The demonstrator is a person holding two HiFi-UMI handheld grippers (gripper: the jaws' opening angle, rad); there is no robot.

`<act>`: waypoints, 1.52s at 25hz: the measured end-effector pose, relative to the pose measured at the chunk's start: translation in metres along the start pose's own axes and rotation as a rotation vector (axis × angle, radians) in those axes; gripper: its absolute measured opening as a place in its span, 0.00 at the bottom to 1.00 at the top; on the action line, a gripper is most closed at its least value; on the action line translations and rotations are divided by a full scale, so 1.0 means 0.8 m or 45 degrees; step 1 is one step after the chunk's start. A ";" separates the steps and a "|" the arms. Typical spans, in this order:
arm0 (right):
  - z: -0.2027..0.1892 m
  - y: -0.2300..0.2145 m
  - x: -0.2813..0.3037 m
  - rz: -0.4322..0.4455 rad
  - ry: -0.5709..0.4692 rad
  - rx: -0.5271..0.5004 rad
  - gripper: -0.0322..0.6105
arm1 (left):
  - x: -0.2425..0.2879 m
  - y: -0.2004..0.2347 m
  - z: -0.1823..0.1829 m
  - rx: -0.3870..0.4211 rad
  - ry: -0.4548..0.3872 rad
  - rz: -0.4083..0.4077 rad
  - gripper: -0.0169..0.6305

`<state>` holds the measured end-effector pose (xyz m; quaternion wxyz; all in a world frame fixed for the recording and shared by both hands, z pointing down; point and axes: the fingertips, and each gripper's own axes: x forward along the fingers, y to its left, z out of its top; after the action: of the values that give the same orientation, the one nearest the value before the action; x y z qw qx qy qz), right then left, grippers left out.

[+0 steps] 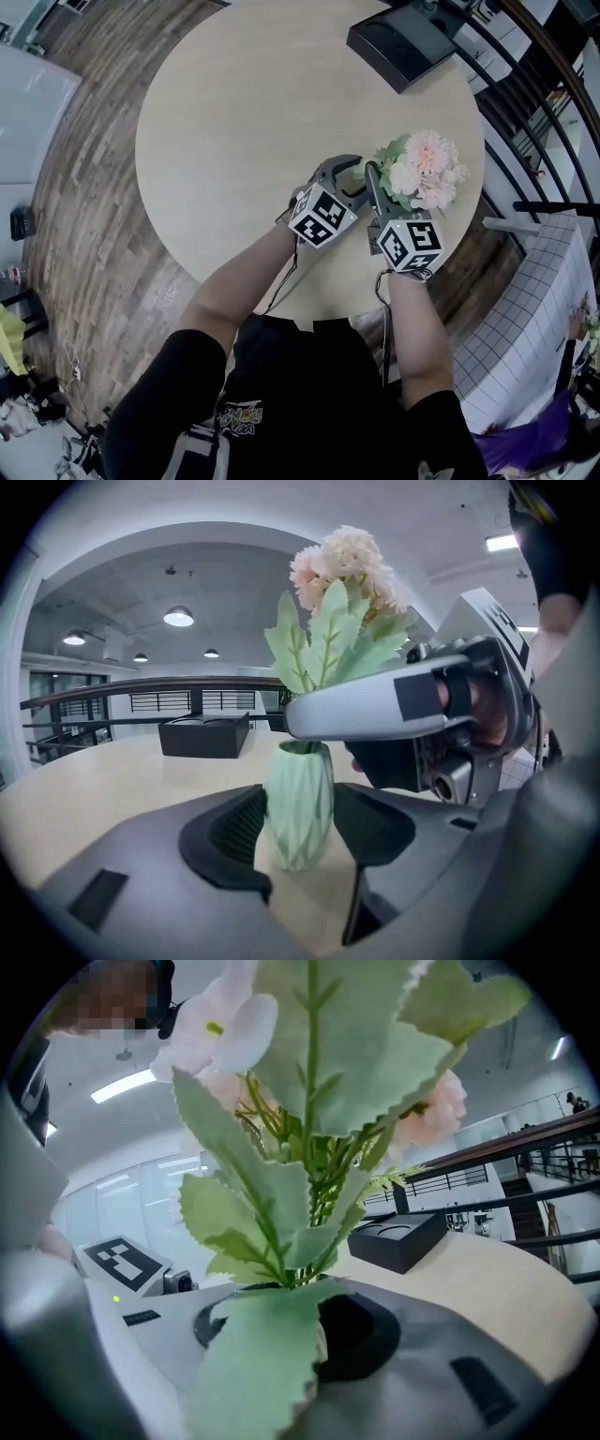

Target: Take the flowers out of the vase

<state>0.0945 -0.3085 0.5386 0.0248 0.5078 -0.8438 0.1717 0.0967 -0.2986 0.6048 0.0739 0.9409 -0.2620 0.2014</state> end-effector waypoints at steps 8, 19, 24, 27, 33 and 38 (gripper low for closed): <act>0.029 0.005 -0.005 0.023 -0.044 0.008 0.21 | 0.001 0.003 -0.001 0.002 0.012 -0.008 0.39; 0.081 0.013 -0.023 0.063 -0.101 0.070 0.19 | -0.003 0.004 -0.004 0.005 0.035 -0.006 0.39; 0.119 0.007 -0.042 0.079 -0.139 0.101 0.19 | -0.001 0.001 -0.003 0.004 0.040 0.001 0.39; 0.137 0.000 -0.054 0.085 -0.159 0.111 0.19 | 0.000 0.002 -0.001 -0.001 0.041 0.009 0.39; 0.160 -0.007 -0.068 0.077 -0.176 0.142 0.18 | -0.014 0.005 0.006 -0.051 0.019 0.033 0.39; 0.160 -0.012 -0.080 0.104 -0.181 0.206 0.18 | -0.047 0.008 0.018 -0.086 -0.007 0.086 0.39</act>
<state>0.1508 -0.2985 0.4068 -0.0832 0.4841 -0.8469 0.2035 0.0693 -0.2901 0.5764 0.0982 0.9291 -0.3003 0.1922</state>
